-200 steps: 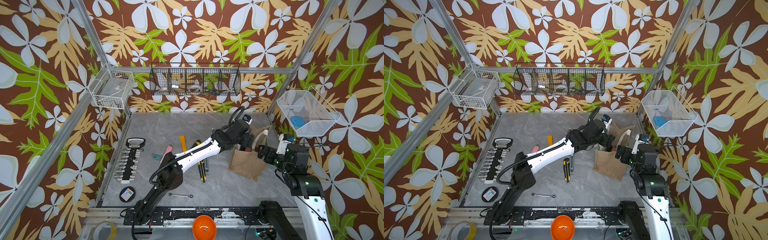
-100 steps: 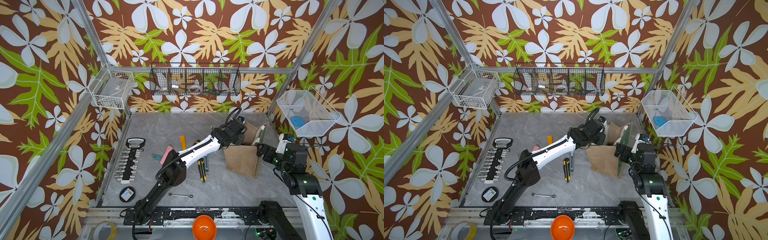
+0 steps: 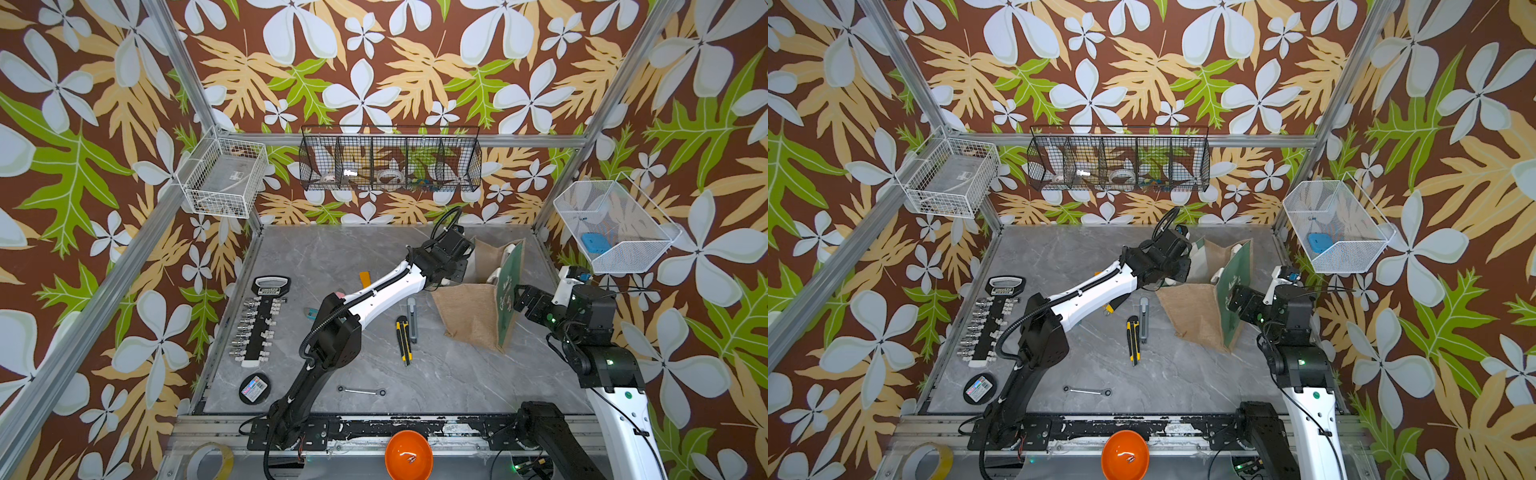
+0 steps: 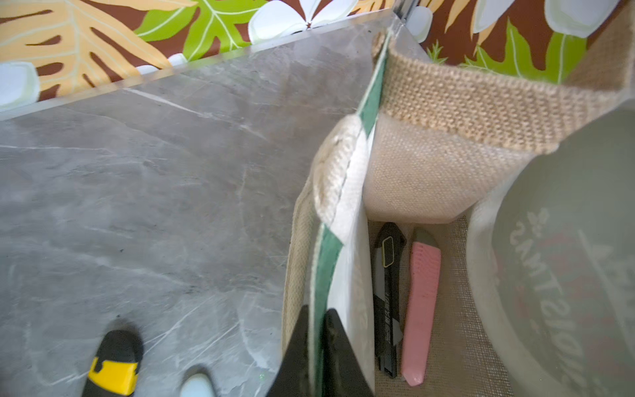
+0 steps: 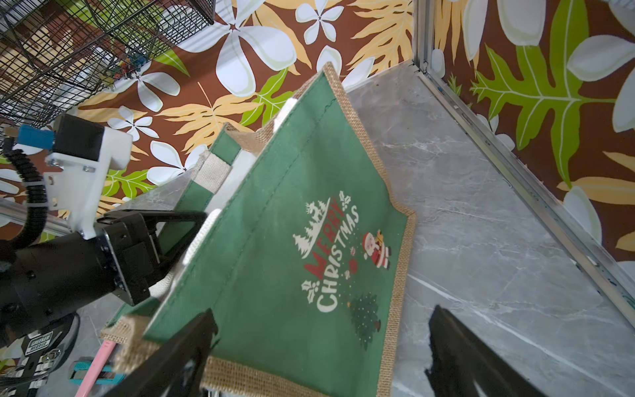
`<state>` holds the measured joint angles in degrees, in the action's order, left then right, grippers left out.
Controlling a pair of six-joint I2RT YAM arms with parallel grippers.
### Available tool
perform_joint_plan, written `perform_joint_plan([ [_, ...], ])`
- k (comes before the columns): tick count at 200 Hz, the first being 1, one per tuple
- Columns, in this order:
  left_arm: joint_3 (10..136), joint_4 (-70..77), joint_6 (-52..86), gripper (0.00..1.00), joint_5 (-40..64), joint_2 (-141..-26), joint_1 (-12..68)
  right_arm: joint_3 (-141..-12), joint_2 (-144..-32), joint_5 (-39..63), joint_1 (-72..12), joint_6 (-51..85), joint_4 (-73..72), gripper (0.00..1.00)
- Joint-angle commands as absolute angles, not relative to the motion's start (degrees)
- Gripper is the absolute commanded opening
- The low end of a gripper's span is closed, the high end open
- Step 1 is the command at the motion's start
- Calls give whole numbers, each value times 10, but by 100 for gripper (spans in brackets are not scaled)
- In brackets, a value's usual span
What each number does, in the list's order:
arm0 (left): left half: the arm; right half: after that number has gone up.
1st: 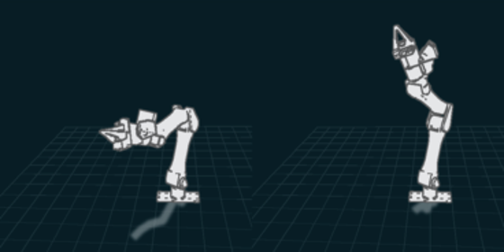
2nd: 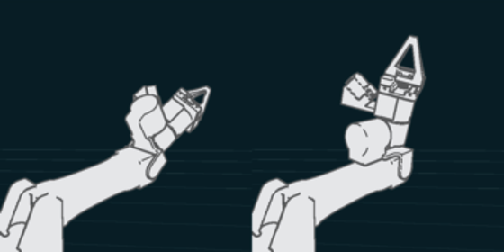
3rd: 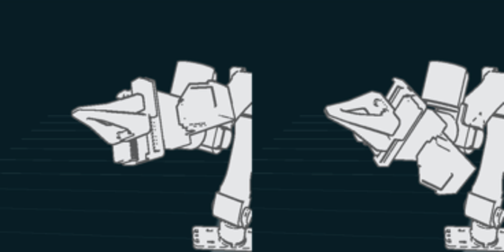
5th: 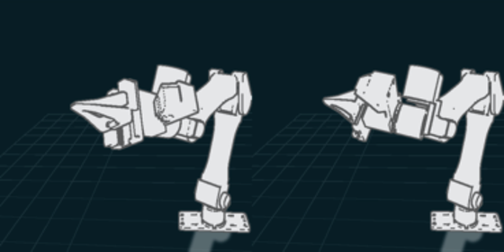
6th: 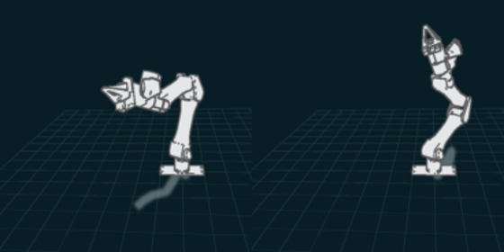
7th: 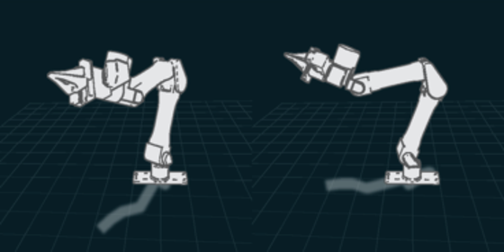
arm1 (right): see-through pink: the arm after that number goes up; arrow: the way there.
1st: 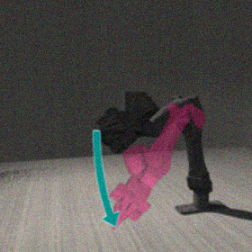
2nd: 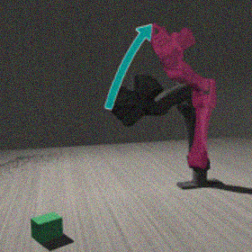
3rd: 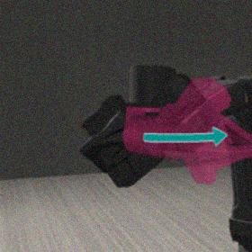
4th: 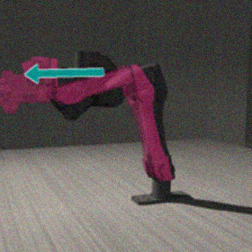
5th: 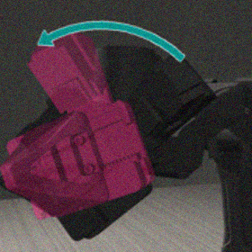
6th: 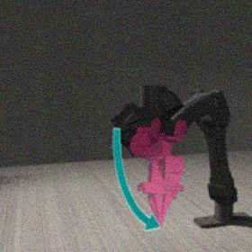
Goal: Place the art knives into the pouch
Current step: Move the pouch at the center of the board.
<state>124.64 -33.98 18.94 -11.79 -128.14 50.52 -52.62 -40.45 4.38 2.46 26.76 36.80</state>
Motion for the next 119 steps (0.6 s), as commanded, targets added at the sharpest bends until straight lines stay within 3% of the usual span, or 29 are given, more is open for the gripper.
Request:
perform_joint_plan([
  [1,1234,-341,180,8,-165,-1262,504,-532,-408,48,24,272,355,97],
  [87,1166,-328,206,7,-144,-1185,498,-528,-432,84,24,270,339,97],
  [119,1168,-323,201,48,-146,-1161,498,-526,-433,96,24,270,335,97],
])
